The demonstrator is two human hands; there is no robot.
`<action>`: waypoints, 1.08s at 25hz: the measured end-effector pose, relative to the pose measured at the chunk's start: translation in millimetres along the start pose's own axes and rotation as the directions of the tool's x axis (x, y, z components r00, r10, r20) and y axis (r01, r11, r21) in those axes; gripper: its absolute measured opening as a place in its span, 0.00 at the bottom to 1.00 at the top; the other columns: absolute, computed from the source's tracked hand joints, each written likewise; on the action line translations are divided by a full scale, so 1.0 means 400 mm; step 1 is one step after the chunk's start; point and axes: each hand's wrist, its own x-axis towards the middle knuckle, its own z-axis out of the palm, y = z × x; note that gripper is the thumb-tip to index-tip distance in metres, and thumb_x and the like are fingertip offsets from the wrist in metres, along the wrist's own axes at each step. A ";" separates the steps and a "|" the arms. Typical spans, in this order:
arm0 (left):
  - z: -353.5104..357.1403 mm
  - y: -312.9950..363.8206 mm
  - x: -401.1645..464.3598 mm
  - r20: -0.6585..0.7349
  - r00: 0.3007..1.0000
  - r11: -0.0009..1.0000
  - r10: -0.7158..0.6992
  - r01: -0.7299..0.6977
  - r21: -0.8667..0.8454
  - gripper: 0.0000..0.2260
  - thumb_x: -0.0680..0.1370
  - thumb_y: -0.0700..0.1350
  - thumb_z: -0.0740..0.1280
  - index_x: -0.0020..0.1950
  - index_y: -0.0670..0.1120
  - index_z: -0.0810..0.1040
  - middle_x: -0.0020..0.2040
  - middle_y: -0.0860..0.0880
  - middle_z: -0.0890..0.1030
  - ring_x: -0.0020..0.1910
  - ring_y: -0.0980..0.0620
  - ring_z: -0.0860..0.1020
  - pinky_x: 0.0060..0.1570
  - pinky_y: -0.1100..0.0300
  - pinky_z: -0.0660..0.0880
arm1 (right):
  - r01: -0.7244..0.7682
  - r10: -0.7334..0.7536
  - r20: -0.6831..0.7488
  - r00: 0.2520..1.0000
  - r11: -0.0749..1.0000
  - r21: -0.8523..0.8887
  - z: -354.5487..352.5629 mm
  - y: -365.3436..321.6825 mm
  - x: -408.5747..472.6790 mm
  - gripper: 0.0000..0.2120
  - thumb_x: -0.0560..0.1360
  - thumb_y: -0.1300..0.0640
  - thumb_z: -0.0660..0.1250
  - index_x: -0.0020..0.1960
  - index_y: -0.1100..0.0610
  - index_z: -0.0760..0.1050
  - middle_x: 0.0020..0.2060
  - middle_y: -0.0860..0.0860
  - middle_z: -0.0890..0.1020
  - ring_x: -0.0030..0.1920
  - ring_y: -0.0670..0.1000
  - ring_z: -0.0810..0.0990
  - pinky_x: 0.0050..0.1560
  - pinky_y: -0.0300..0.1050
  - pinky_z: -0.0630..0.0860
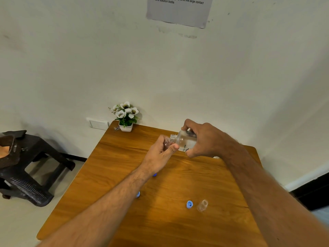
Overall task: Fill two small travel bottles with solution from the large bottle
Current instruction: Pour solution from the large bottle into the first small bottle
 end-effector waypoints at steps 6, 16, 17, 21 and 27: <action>0.005 -0.006 -0.005 0.002 1.000 1.000 0.004 -0.004 -0.003 0.42 0.63 0.82 0.58 0.55 0.46 0.72 0.41 0.51 0.74 0.36 0.56 0.69 0.32 0.63 0.68 | -0.020 0.020 0.020 1.000 1.000 -0.020 -0.006 -0.008 -0.008 0.33 0.63 0.50 0.80 0.62 0.45 0.66 0.45 0.47 0.76 0.34 0.42 0.75 0.29 0.29 0.66; -0.003 -0.015 -0.016 0.012 1.000 1.000 -0.004 0.004 0.020 0.43 0.62 0.82 0.57 0.57 0.47 0.73 0.44 0.49 0.77 0.38 0.56 0.72 0.33 0.65 0.70 | -0.037 0.039 0.045 0.998 0.998 -0.041 -0.001 -0.029 -0.012 0.33 0.63 0.51 0.79 0.62 0.45 0.66 0.40 0.43 0.73 0.34 0.44 0.75 0.29 0.33 0.67; -0.004 -0.017 -0.017 0.012 1.000 1.000 -0.007 0.007 0.022 0.43 0.62 0.82 0.57 0.57 0.47 0.73 0.44 0.49 0.77 0.38 0.55 0.72 0.33 0.63 0.71 | -0.037 0.039 0.046 0.998 0.998 -0.041 0.000 -0.030 -0.012 0.33 0.63 0.50 0.79 0.62 0.45 0.66 0.40 0.43 0.73 0.34 0.44 0.75 0.29 0.34 0.68; -0.003 -0.026 -0.020 0.011 1.000 1.000 -0.017 0.017 0.013 0.39 0.65 0.80 0.59 0.55 0.46 0.72 0.42 0.50 0.75 0.36 0.55 0.71 0.32 0.61 0.69 | -0.041 0.043 0.053 0.998 0.998 -0.042 0.004 -0.033 -0.012 0.34 0.63 0.51 0.79 0.63 0.45 0.66 0.42 0.44 0.74 0.35 0.44 0.75 0.29 0.33 0.68; -0.007 -0.031 -0.024 0.027 0.999 1.000 -0.027 0.027 0.012 0.28 0.72 0.69 0.62 0.55 0.45 0.72 0.41 0.51 0.75 0.36 0.55 0.70 0.32 0.63 0.68 | -0.037 0.040 0.061 0.997 0.998 -0.049 0.006 -0.035 -0.009 0.34 0.62 0.50 0.79 0.63 0.45 0.66 0.44 0.46 0.75 0.36 0.45 0.76 0.31 0.34 0.70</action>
